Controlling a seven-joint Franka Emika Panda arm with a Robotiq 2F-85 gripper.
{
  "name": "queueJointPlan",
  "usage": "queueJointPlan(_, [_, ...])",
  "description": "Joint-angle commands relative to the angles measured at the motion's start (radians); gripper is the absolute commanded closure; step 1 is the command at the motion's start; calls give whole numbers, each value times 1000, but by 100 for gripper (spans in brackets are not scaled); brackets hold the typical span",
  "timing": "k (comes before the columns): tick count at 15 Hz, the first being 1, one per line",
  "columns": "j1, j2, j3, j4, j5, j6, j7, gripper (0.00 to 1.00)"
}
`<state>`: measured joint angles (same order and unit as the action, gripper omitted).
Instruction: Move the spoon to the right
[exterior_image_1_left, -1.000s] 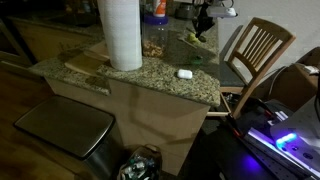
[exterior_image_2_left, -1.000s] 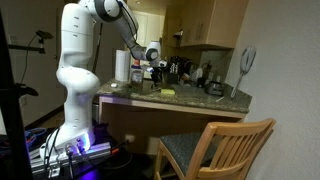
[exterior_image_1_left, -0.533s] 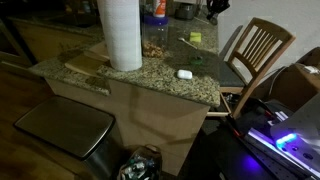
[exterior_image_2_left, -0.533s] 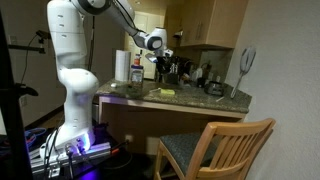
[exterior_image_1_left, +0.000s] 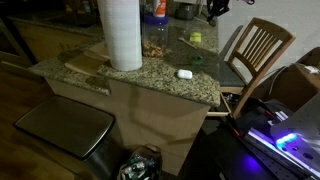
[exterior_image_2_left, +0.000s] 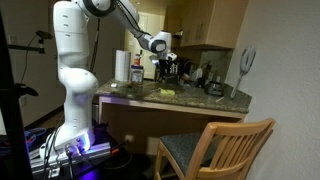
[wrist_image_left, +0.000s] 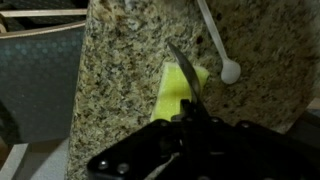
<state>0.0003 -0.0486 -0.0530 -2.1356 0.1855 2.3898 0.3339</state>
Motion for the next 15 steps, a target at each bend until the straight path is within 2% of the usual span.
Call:
queueJointPlan(1, [-41, 186, -20, 177, 103, 21, 65, 99])
queueJointPlan(3, [-51, 278, -30, 270, 132, 60, 139, 99])
queueJointPlan(5, [-51, 351, -34, 354, 135, 36, 180, 99])
queueJointPlan(6, [-47, 270, -34, 254, 114, 54, 146, 95])
queueJointPlan(8, [-46, 331, -36, 315, 115, 54, 172, 95])
queueJointPlan(9, [-45, 345, -37, 330, 115, 54, 177, 99])
queueJointPlan(15, [-58, 450, -49, 362, 188, 193, 301, 99])
